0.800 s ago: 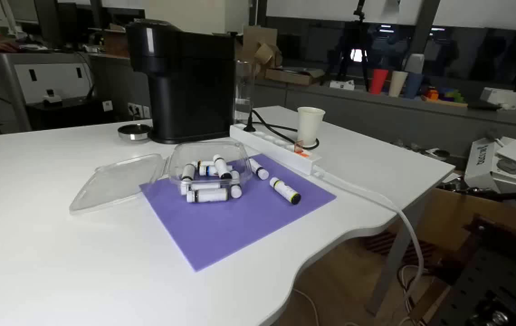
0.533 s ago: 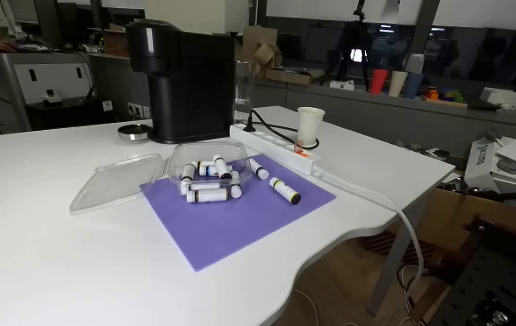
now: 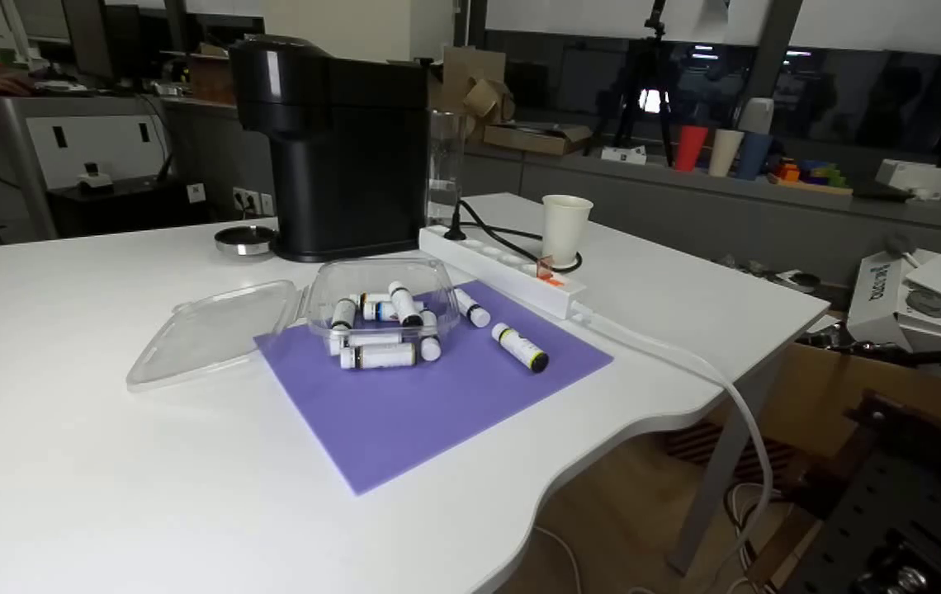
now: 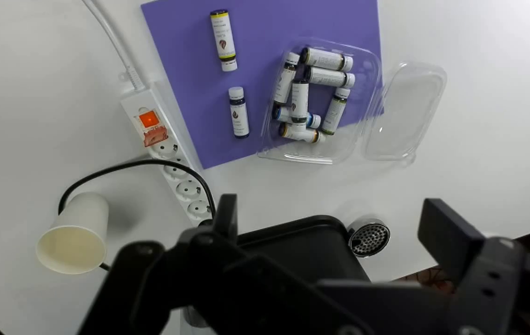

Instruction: Put the bottles inside the box

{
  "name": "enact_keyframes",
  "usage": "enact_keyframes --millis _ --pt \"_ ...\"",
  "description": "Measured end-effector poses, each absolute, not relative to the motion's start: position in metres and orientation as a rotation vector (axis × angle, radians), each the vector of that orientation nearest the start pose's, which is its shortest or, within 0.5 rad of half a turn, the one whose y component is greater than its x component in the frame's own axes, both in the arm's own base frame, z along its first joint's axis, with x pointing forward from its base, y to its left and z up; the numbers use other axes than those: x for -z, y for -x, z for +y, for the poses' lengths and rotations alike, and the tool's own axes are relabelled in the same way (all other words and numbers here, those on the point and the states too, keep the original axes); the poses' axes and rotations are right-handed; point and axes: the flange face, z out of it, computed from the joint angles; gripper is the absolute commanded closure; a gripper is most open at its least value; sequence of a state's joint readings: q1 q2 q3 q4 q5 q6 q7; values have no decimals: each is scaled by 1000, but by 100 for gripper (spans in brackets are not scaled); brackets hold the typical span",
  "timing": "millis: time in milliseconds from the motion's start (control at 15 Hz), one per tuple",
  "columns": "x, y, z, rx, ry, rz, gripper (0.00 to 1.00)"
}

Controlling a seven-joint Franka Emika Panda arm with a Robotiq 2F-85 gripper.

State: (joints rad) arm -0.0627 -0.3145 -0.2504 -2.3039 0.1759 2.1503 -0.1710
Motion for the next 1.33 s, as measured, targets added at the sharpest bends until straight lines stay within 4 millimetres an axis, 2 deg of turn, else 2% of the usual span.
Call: enact_keyframes --millis 267,467,733,933,1333 --pt "-481 -453 -142 341 2940 317 0" --pt "-461 -462 -141 393 2993 303 0" --pt "-412 -471 -149 355 3076 286 0" --pt "-370 -473 -155 241 3122 279 0" --pt "-294 -467 -146 -22 3166 218 0"
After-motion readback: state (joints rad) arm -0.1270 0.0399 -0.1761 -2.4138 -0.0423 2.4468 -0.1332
